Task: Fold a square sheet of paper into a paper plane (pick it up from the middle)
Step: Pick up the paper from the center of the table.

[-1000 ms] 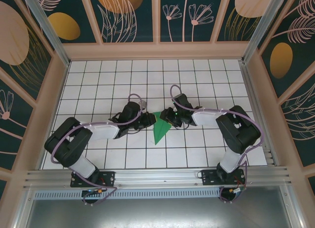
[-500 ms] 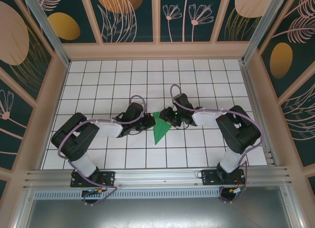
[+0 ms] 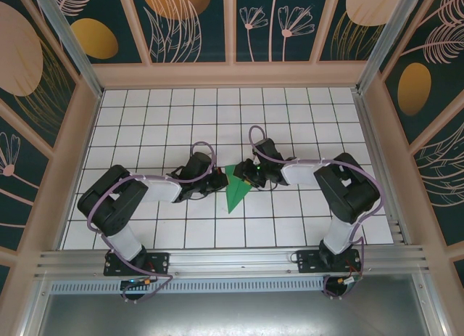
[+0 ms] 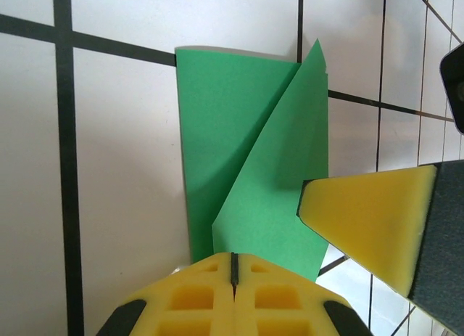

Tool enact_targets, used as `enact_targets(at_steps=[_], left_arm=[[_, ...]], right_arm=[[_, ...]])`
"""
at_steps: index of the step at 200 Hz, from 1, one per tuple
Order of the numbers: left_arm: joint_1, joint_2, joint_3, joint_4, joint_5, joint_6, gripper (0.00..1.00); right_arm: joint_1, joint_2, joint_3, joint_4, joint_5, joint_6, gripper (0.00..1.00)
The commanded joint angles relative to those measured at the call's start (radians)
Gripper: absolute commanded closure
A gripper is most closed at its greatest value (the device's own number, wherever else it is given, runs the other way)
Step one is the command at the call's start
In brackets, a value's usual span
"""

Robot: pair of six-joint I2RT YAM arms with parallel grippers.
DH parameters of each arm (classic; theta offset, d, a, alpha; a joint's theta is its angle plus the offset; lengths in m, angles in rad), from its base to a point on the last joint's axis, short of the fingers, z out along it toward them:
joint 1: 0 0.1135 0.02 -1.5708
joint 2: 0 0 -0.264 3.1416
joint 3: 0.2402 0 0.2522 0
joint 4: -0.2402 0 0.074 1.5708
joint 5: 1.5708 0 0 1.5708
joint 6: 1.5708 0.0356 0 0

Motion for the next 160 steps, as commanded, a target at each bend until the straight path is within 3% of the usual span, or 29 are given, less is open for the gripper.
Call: enact_targets(at_steps=[1, 86, 116, 160], left_arm=[[-0.003, 0.009, 0.018, -0.025, -0.011, 0.023, 1.00], [-0.003, 0.021, 0.017, -0.056, -0.039, 0.031, 1.00], [-0.001, -0.045, 0.019, -0.083, -0.062, 0.032, 1.00], [0.025, -0.104, 0.004, -0.109, -0.085, 0.024, 0.90]], right_arm=[[0.008, 0.025, 0.030, 0.009, -0.029, -0.022, 0.59], [0.014, 0.014, -0.005, 0.078, -0.093, -0.044, 0.71], [0.023, 0.034, -0.003, 0.078, -0.101, -0.070, 0.76], [0.043, 0.054, 0.009, 0.084, -0.113, -0.114, 0.79]])
